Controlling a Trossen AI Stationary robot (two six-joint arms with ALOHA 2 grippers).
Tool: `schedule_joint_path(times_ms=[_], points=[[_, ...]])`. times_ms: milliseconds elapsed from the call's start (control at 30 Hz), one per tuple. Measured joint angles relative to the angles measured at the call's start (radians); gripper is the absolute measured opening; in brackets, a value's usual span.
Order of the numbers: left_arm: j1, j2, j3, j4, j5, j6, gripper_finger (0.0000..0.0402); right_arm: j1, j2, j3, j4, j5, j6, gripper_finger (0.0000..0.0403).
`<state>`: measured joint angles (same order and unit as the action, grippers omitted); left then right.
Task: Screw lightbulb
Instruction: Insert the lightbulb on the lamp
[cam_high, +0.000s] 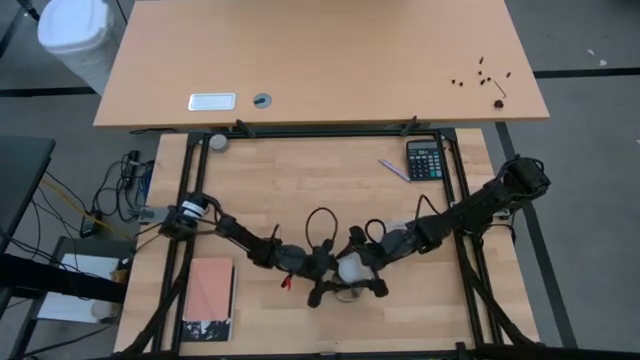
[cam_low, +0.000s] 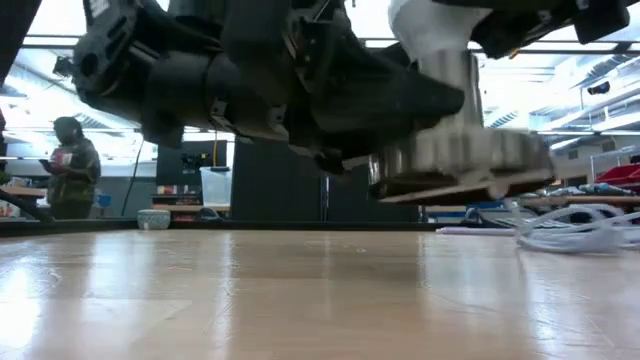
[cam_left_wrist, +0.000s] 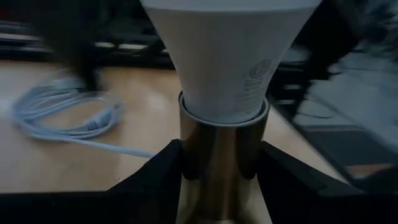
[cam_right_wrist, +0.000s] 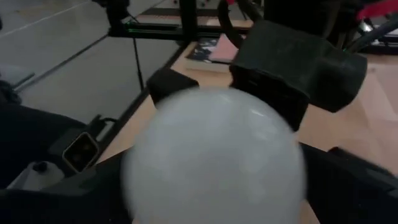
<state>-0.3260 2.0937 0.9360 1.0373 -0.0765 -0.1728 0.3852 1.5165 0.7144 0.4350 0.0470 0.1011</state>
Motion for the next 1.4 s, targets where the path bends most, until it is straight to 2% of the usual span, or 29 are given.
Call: schedule_joint_path(times_ms=[100, 233, 433, 600, 1067, 1233, 1400], points=[[0.025, 0.0, 0.0, 0.039, 0.106, -0.017, 0.0183, -0.001, 0.0, 0.0, 0.029, -0.004, 0.0, 0.0387], [0.051, 0.0, 0.0, 0.072, 0.213, -0.022, 0.0183, 0.0, 0.0, 0.0, 0.068, -0.064, -0.004, 0.0387], [0.078, -0.001, 0.0, 0.097, 0.301, -0.065, 0.0182, 0.0, 0.002, -0.001, 0.072, -0.075, -0.049, 0.0375], [0.082, -0.001, 0.0, 0.098, 0.306, -0.068, 0.0182, 0.0, 0.003, -0.001, 0.12, -0.069, -0.078, 0.0355], [0.082, -0.001, 0.0, 0.101, 0.307, -0.097, 0.0181, -0.003, 0.003, -0.001, 0.126, -0.062, -0.071, 0.026], [0.081, -0.001, 0.0, 0.096, 0.293, -0.112, 0.0181, -0.002, 0.003, -0.002, 0.122, -0.048, -0.053, 0.0269], [0.08, -0.001, 0.0, 0.091, 0.232, -0.12, 0.0181, -0.002, 0.002, -0.002, 0.089, 0.0, -0.041, 0.028]])
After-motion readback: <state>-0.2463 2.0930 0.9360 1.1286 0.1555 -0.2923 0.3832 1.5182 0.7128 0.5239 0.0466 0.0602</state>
